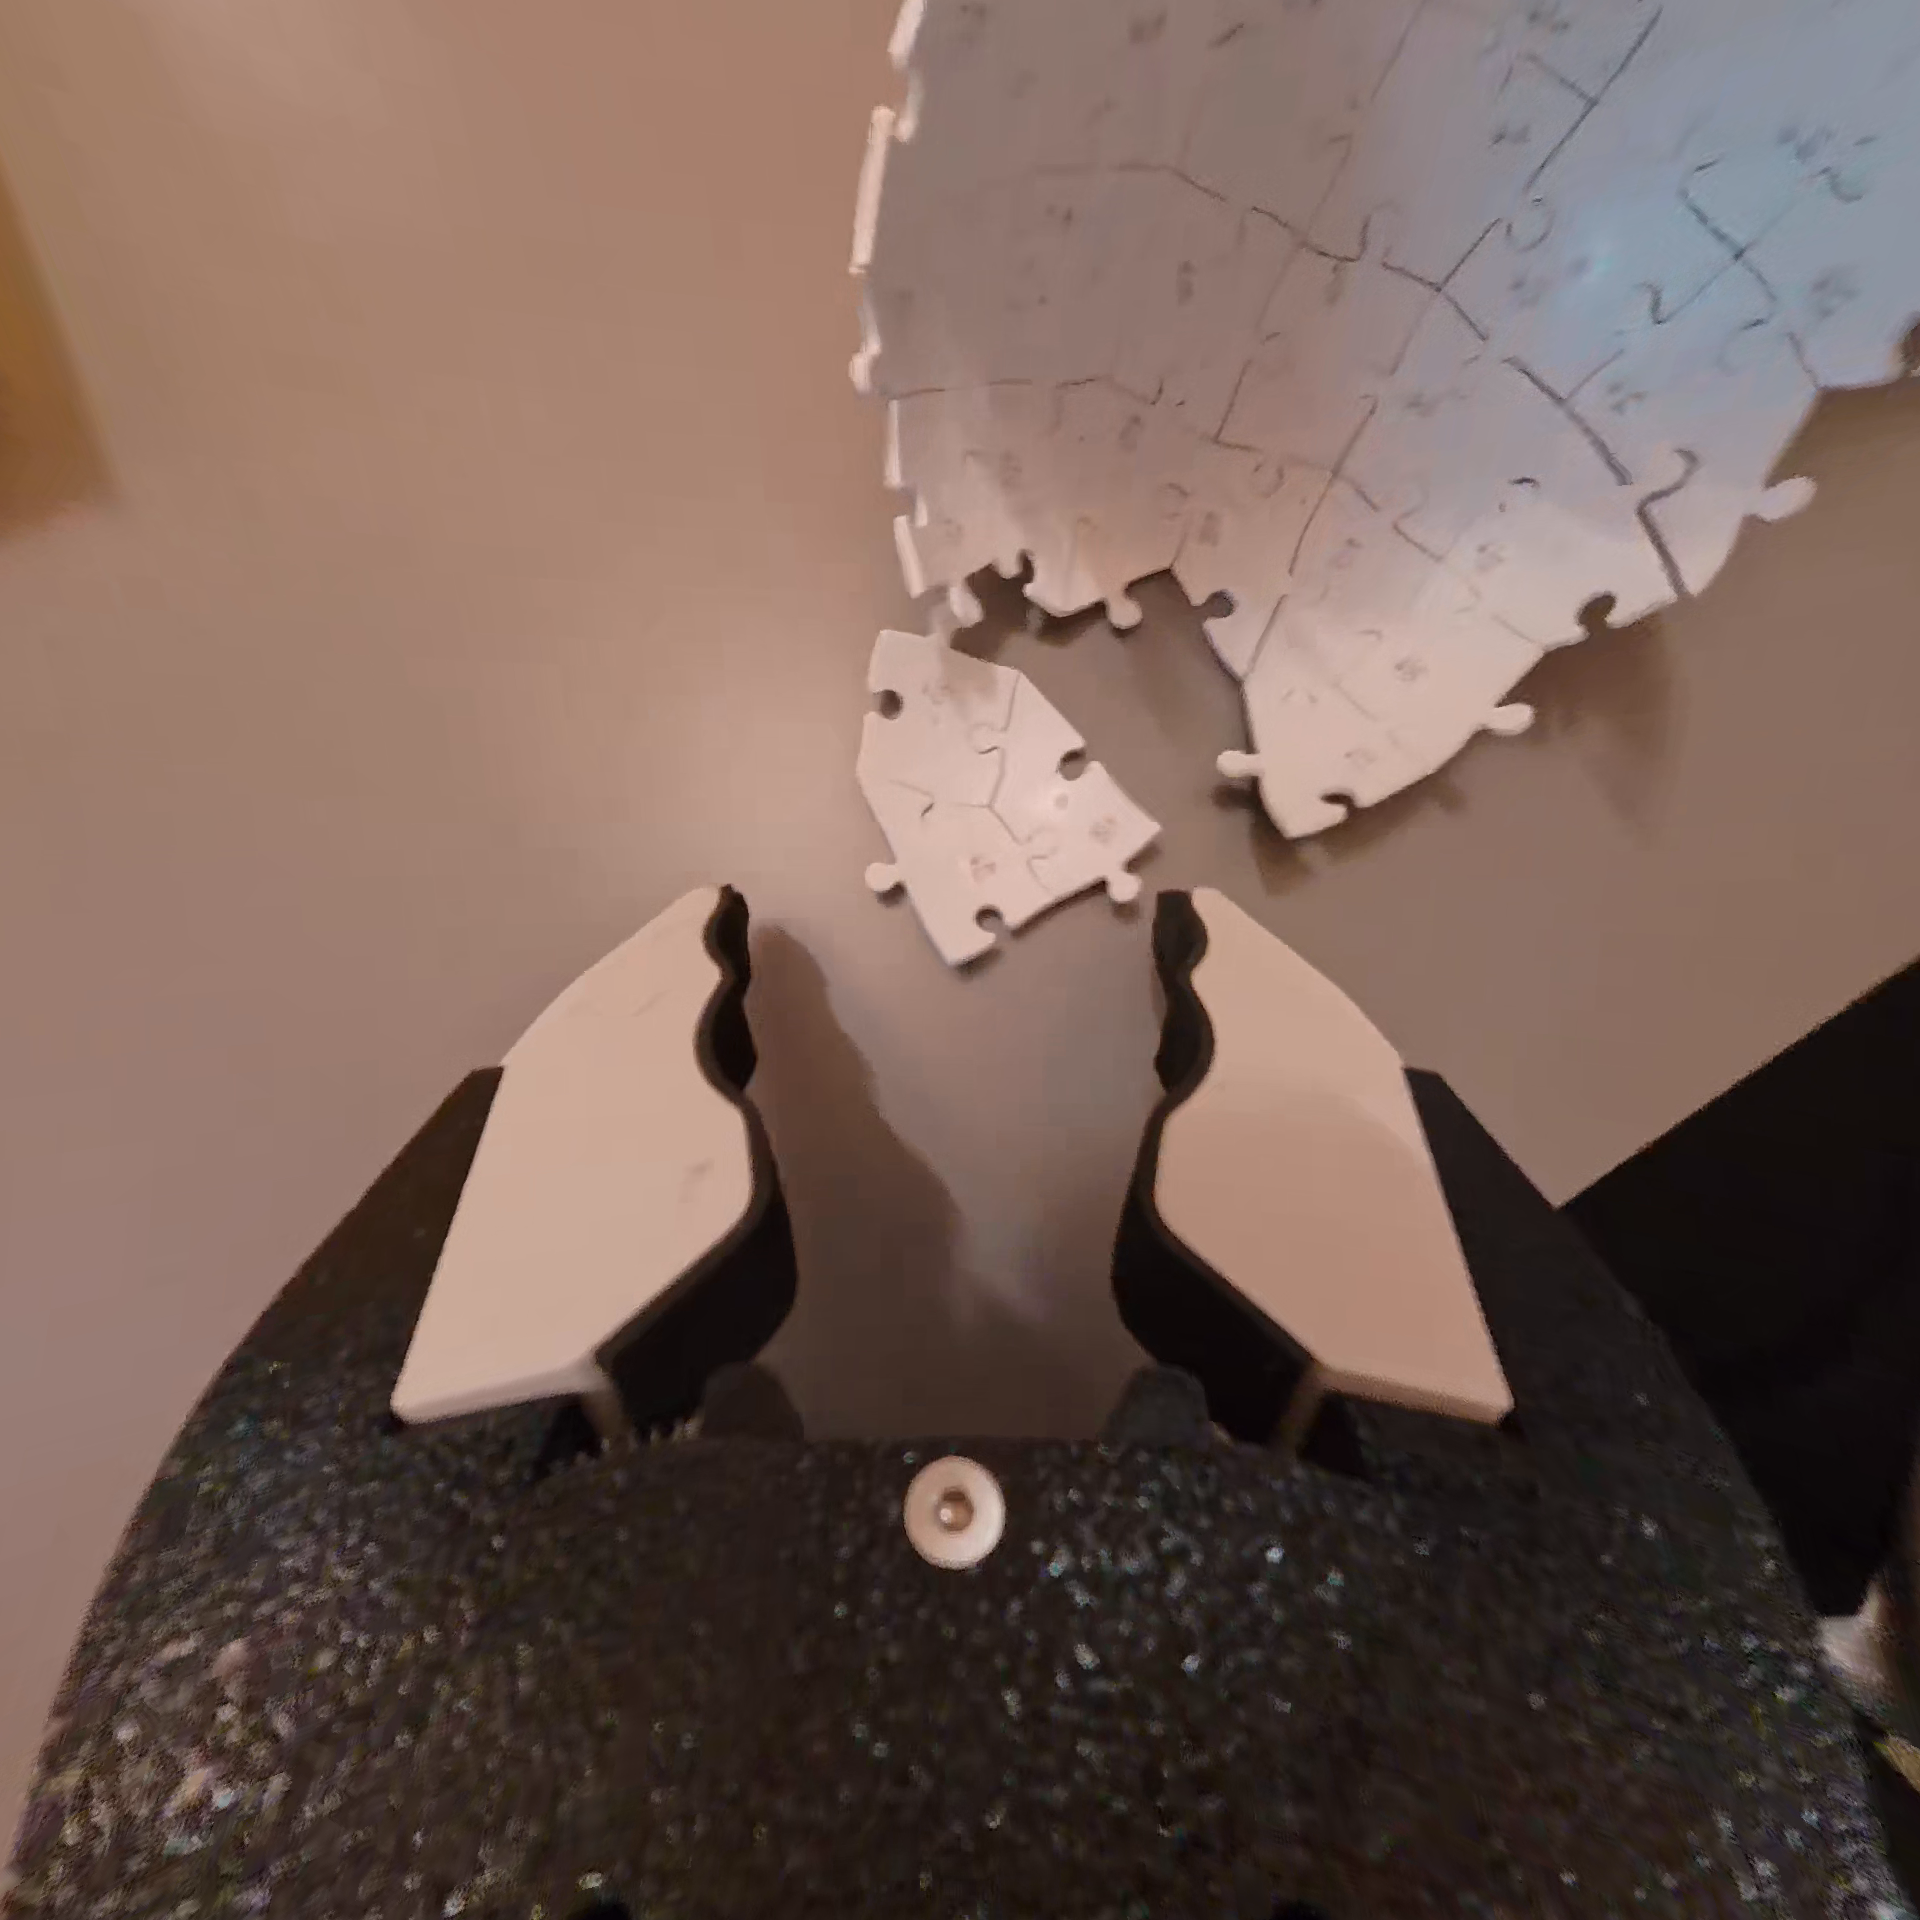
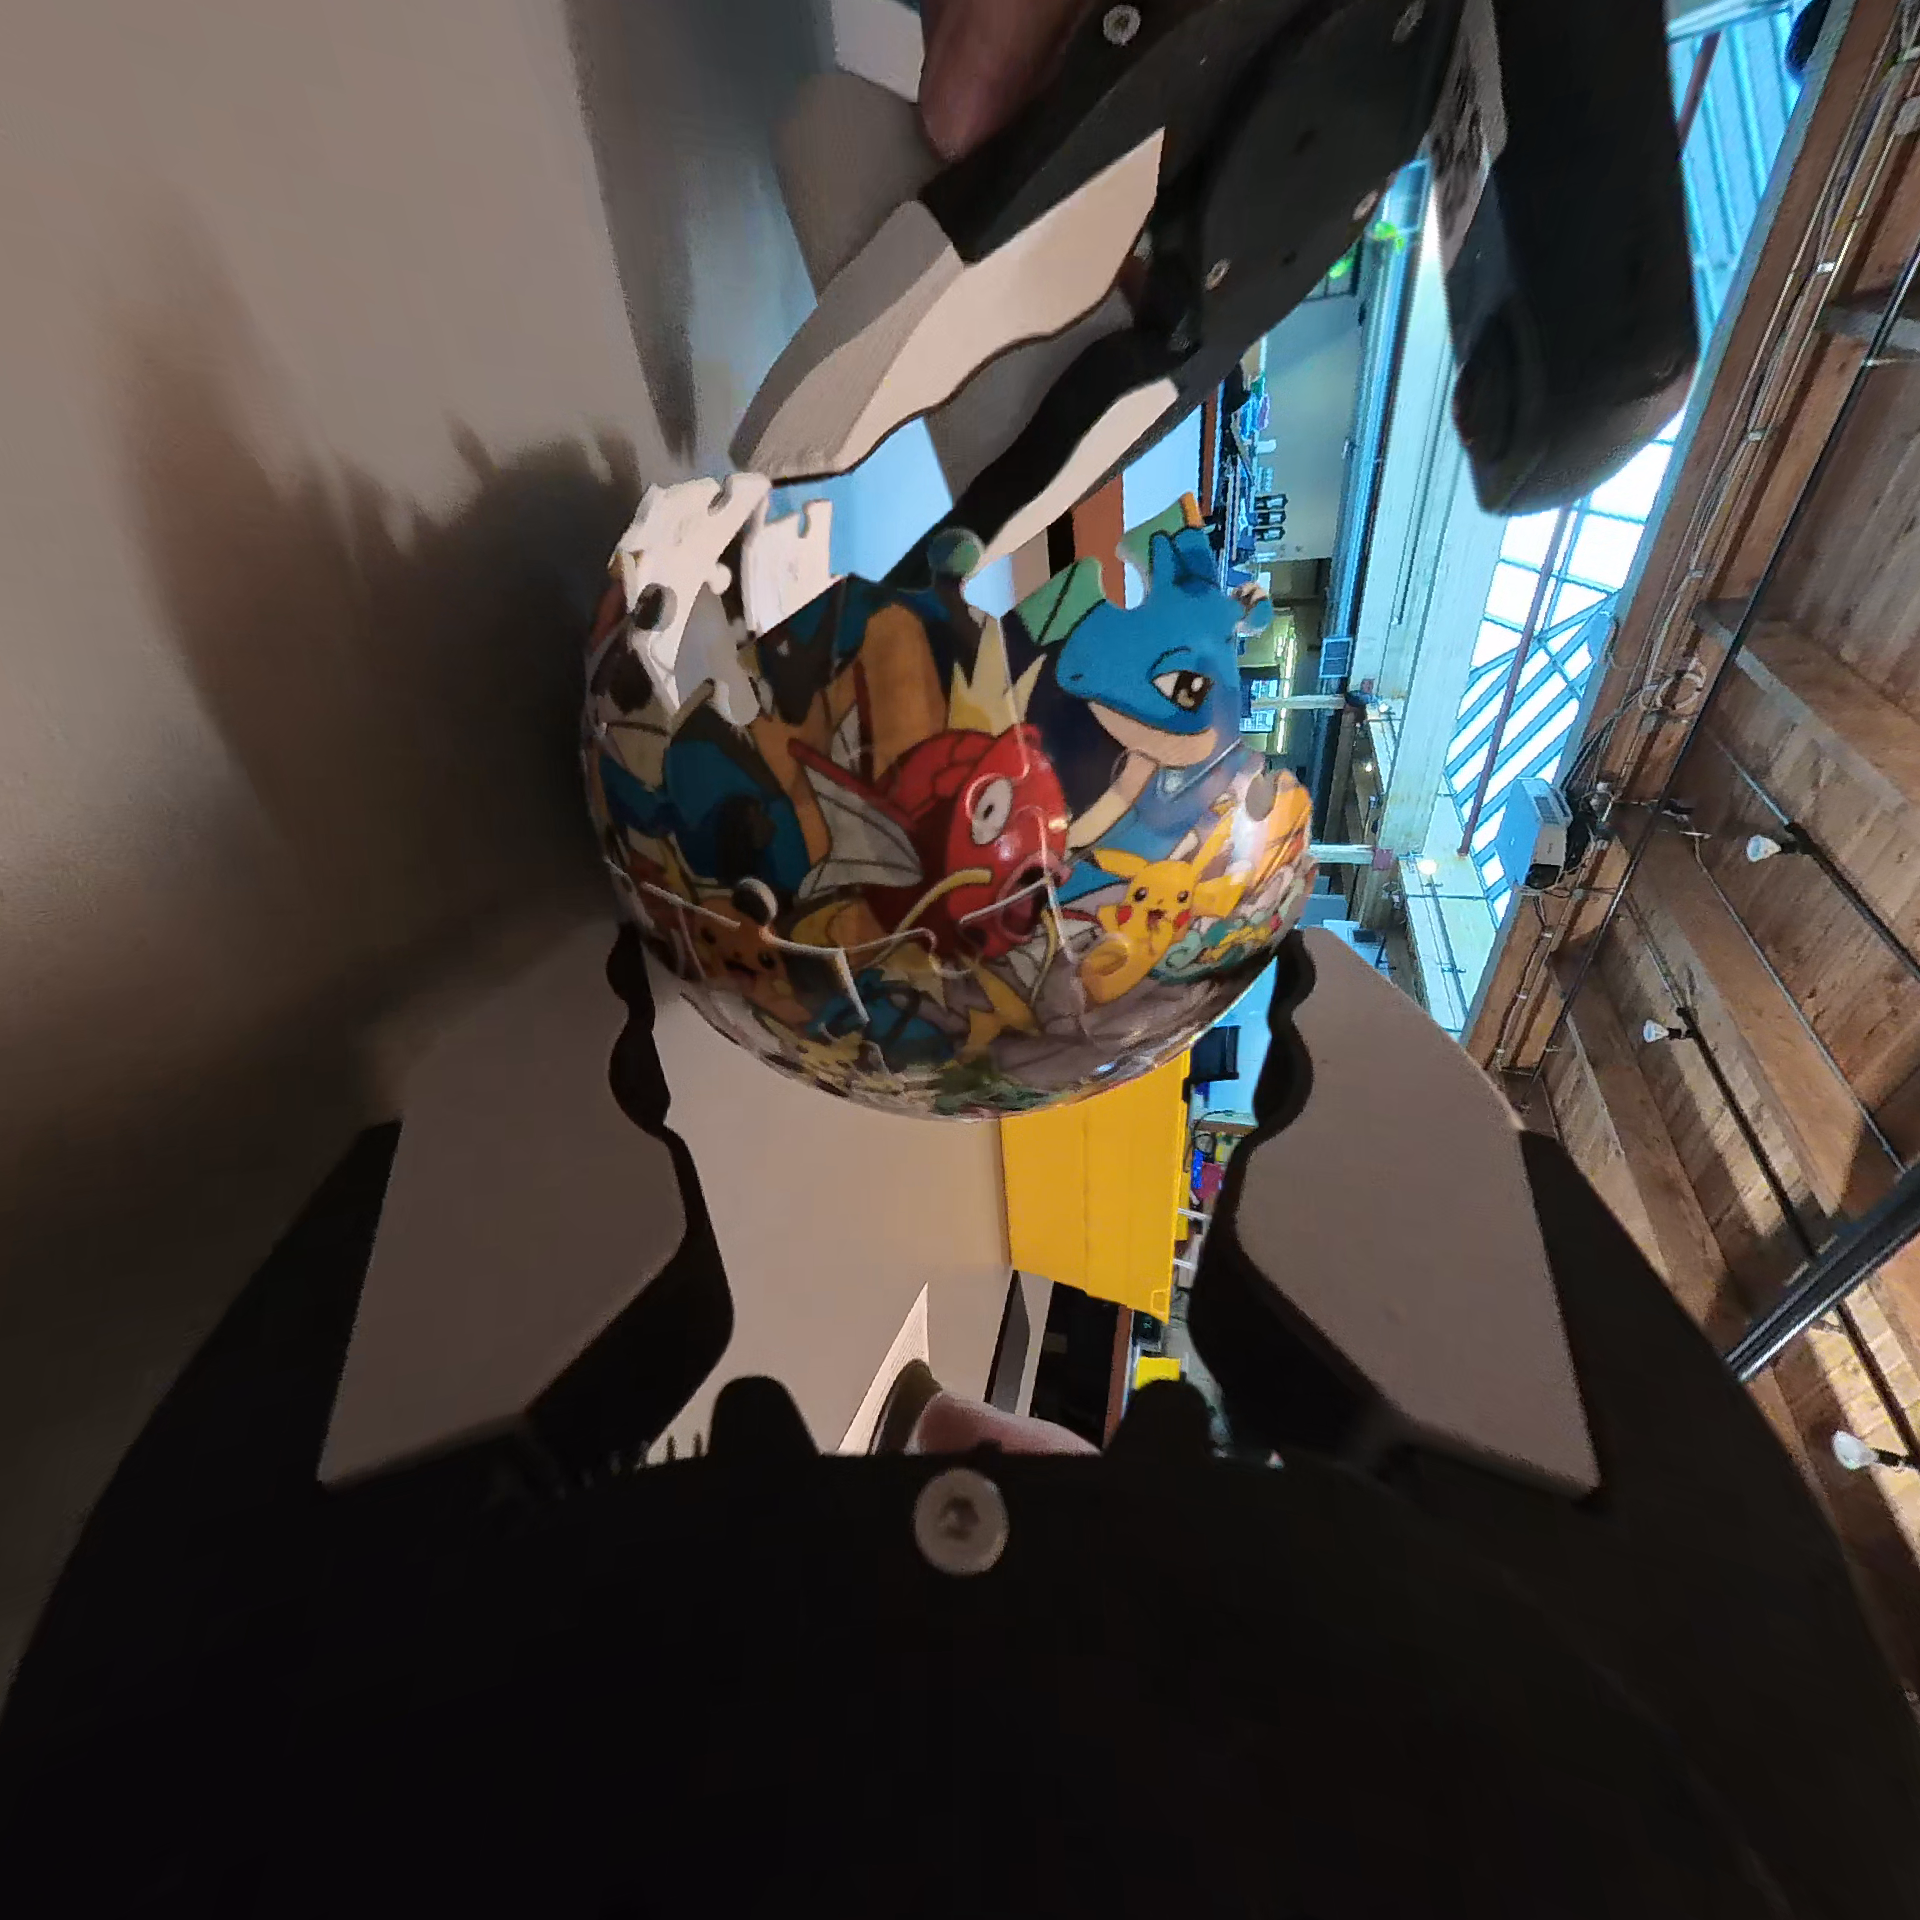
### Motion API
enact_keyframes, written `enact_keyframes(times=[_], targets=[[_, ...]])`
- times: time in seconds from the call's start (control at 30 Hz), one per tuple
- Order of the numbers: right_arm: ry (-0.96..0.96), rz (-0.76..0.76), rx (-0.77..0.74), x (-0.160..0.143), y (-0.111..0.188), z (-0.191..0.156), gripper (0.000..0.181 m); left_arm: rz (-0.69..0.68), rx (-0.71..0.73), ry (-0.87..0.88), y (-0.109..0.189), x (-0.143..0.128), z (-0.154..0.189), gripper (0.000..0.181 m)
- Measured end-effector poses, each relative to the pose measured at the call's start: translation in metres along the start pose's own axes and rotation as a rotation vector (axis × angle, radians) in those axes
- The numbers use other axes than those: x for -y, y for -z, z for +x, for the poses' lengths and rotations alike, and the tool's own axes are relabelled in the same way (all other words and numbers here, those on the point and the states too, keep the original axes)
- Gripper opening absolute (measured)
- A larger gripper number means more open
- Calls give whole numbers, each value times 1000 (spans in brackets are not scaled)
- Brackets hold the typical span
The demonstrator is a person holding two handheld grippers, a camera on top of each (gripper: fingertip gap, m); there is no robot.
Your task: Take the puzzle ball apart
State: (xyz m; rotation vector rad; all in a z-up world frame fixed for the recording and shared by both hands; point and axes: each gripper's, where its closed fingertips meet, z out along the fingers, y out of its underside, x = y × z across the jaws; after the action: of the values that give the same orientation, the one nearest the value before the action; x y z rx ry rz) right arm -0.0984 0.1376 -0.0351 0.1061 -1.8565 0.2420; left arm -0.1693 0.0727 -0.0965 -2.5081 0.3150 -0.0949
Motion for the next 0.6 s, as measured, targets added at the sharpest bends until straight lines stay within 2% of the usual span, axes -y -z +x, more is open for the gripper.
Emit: enact_keyframes(times=[0.37, 0.47, 0.6], targets=[[48, -24, 15, 4, 0, 1, 113, -12, -51, -52, -12, -1, -2, 47], [53, -18, 12, 7, 0, 1, 113, -10, -56, -56, -12, -2, -3, 47], [57, -21, 14, 7, -1, 1, 112, -17, -47, 4, -9, -4, -6, 63]])
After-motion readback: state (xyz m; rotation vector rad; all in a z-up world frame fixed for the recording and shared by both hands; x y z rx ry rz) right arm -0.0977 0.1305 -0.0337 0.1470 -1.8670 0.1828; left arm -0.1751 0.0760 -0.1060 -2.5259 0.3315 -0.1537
